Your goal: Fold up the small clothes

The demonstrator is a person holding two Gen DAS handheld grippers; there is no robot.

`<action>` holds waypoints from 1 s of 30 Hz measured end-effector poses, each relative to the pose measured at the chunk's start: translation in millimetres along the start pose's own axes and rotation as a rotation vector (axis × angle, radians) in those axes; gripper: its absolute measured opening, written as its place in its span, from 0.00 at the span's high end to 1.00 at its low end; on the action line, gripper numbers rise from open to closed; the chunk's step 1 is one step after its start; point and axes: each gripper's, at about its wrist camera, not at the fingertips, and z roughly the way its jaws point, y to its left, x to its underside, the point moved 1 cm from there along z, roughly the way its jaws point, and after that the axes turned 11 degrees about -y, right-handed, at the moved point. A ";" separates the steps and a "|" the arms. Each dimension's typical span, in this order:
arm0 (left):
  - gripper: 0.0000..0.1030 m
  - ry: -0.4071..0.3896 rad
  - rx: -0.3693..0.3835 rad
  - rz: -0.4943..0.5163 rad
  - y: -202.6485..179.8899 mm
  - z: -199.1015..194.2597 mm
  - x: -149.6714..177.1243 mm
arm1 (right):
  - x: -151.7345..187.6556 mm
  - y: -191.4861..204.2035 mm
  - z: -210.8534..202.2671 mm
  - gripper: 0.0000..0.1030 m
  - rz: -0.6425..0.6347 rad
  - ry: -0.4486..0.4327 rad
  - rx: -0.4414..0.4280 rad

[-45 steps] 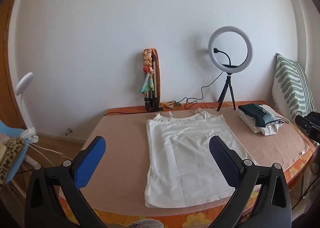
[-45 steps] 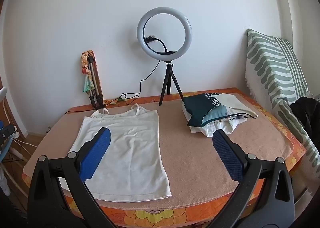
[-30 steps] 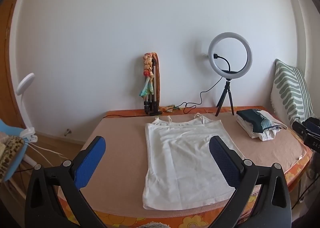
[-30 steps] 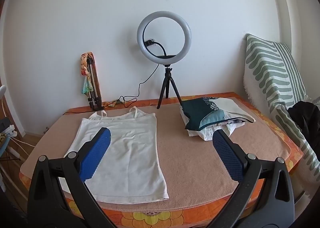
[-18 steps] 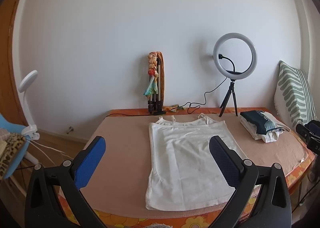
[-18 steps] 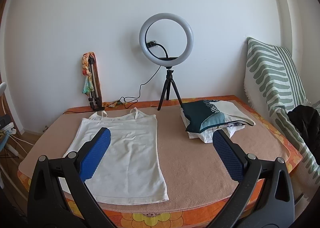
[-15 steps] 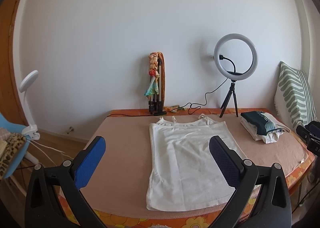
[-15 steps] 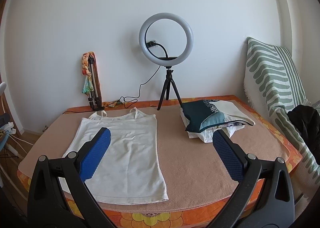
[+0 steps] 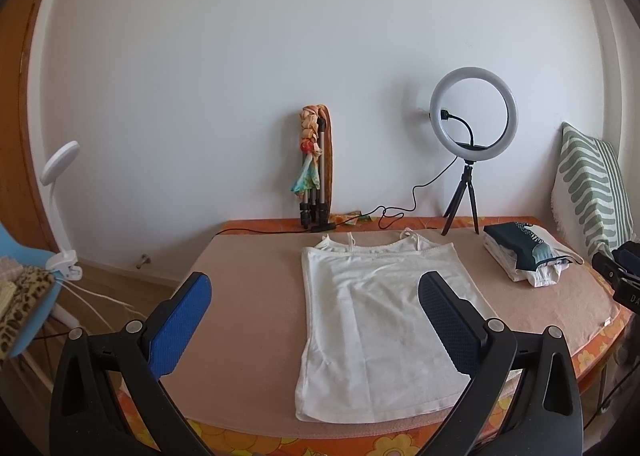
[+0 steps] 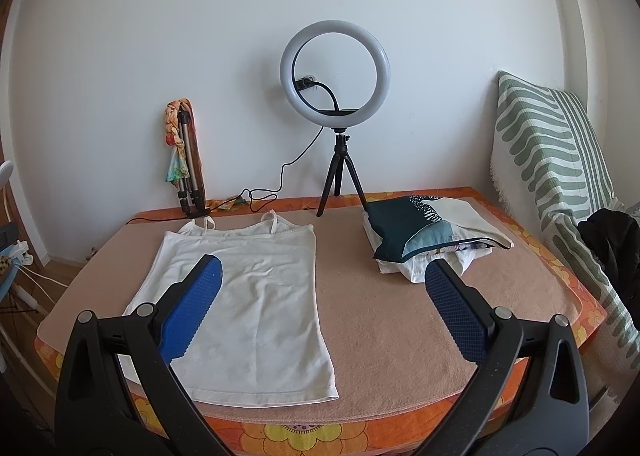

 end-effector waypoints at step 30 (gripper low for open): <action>0.00 0.000 -0.007 0.016 0.0 3.5 3.3 | 2.4 2.9 -3.5 0.06 -0.012 -0.023 0.005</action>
